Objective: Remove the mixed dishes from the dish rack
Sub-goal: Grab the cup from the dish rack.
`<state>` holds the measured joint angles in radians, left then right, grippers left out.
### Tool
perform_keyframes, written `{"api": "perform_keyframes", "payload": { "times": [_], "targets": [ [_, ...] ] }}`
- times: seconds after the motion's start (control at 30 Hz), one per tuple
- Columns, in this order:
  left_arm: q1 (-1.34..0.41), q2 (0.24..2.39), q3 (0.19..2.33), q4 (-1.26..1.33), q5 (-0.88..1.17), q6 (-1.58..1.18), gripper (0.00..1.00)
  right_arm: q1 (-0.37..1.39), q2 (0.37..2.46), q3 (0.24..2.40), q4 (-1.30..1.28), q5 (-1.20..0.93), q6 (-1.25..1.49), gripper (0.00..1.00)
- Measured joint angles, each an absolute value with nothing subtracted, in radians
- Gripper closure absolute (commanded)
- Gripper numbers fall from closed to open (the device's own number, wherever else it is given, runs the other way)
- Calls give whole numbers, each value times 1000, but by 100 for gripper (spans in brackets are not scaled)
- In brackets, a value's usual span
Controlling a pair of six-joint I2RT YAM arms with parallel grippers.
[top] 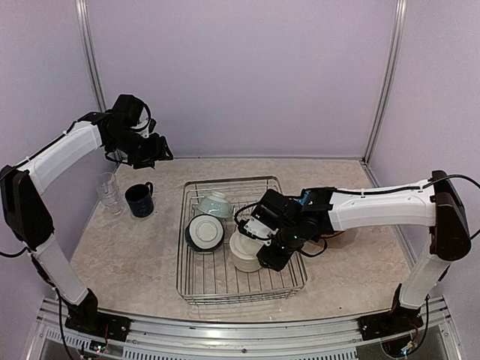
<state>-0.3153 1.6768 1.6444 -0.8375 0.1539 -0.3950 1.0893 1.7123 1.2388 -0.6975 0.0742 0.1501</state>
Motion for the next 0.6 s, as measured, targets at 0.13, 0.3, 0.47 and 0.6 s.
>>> {"api": "perform_keyframes", "payload": {
  "times": [0.13,0.3,0.47,0.6],
  "targets": [
    [-315,1677,1644,-838,154,-395,33,1090,1712,1221,-667,81,149,64],
    [-315,1677,1644,-838,154,-395,33,1094,1712,1197,-623,92,145,79],
    [-315,1678,1644,-838,154,-395,33,1106,1713,1188,-597,112,147,97],
    [-315,1679,1644,-838,154,-395,33,1116,1708,1176,-570,124,152,100]
  ]
}}
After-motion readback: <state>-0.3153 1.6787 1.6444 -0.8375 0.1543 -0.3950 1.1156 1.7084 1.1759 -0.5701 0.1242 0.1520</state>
